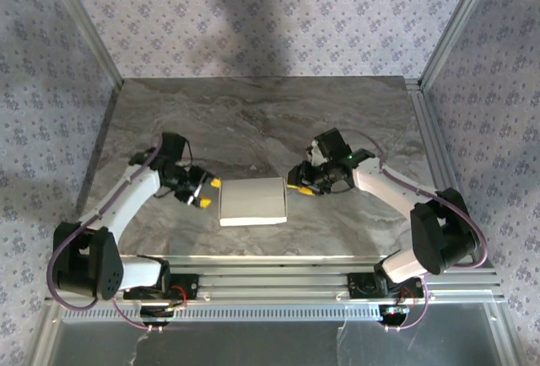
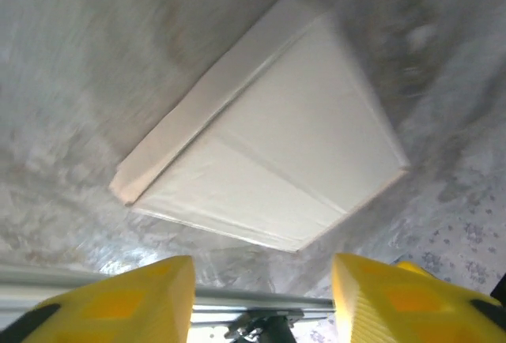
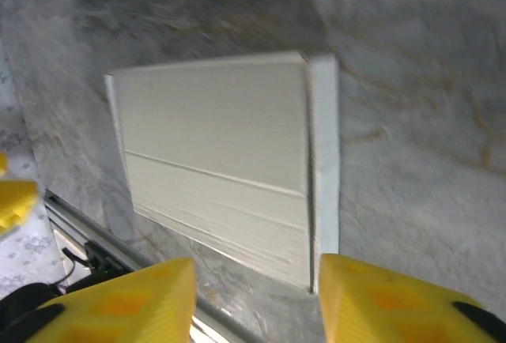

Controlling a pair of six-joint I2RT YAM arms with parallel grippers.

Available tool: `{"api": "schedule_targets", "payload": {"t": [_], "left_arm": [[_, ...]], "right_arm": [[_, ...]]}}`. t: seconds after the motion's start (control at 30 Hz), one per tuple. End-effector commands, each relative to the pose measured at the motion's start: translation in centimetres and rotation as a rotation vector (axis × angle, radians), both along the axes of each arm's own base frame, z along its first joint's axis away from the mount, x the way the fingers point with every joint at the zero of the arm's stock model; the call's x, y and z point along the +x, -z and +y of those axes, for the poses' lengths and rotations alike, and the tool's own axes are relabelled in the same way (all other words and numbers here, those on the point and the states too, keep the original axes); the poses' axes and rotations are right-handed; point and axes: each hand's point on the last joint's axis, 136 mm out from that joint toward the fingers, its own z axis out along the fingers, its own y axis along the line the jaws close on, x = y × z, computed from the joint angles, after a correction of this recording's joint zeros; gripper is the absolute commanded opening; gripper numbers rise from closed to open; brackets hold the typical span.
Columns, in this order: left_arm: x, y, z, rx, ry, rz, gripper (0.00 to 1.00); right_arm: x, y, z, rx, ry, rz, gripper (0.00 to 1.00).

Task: Fold the paper box

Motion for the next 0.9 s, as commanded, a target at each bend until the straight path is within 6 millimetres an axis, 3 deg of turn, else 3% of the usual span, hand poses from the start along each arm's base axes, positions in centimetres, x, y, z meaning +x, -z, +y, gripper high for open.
{"api": "schedule_targets", "payload": {"t": [0.0, 0.07, 0.17, 0.27, 0.4, 0.67, 0.87], "left_arm": [[-1.8, 0.7, -3.1, -0.112, -0.116, 0.085, 0.52], [-3.4, 1.7, -3.7, -0.086, -0.211, 0.159, 0.57], [-4.2, 2.2, -3.9, -0.079, -0.318, 0.163, 0.57], [-4.6, 2.8, -3.1, -0.065, -0.397, 0.155, 0.66], [-4.6, 4.2, -3.2, -0.076, -0.436, 0.157, 0.67], [-1.4, 5.1, -2.9, -0.081, -0.500, 0.008, 0.65], [-0.7, 6.3, -2.2, -0.047, -0.499, -0.058, 0.54]], "right_arm": [[-2.4, 0.9, 0.8, 0.048, 0.089, 0.186, 0.54], [-2.9, 1.2, 1.3, 0.044, 0.126, 0.243, 0.58], [-3.6, 1.7, 1.7, 0.034, 0.171, 0.294, 0.60], [-4.1, 2.3, 2.1, 0.055, 0.222, 0.345, 0.60], [-4.2, 2.6, 1.9, 0.047, 0.266, 0.353, 0.62], [-3.5, 3.2, 2.8, 0.099, 0.298, 0.364, 0.62], [-2.7, 3.8, 3.1, 0.127, 0.323, 0.382, 0.61]]}}
